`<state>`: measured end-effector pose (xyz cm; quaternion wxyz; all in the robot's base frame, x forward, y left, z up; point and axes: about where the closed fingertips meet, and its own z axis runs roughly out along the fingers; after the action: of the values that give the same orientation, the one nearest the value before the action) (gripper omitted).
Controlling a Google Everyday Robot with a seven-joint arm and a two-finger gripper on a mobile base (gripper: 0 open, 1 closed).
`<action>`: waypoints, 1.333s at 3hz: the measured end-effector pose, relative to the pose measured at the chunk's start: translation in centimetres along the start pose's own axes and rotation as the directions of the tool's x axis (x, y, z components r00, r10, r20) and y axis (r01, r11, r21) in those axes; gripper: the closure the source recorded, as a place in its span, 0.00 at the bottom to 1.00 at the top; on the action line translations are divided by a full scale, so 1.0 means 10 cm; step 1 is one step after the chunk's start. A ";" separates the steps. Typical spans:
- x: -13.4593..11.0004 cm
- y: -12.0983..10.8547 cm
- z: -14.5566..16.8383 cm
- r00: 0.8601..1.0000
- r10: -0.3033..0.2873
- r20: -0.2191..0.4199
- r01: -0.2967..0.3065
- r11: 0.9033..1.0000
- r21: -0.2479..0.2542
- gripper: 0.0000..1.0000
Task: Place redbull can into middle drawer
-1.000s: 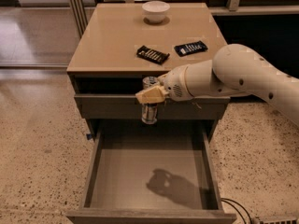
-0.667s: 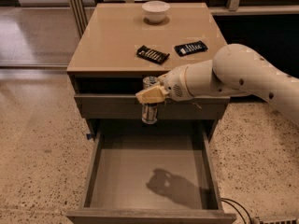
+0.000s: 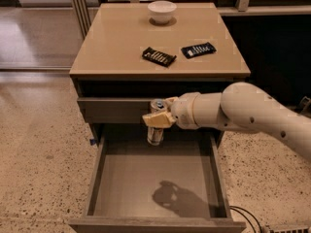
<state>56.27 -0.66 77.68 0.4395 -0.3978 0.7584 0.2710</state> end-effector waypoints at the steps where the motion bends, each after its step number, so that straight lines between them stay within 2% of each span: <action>1: 0.46 0.08 0.07 1.000 -0.004 -0.010 0.005 0.999 0.043 1.00; 2: 0.86 0.11 0.10 0.999 0.010 -0.036 -0.006 0.994 0.105 1.00; 3: 1.16 0.05 0.17 0.998 0.048 -0.037 -0.042 0.987 0.156 1.00; 4: 1.73 -0.13 0.49 0.989 0.150 0.002 -0.147 0.971 0.188 1.00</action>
Offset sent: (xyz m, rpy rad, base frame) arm -0.0449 -0.0374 -0.1267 -0.1042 -0.0109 -0.1851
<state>54.38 -3.94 60.06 0.4488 -0.2984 0.8109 0.2280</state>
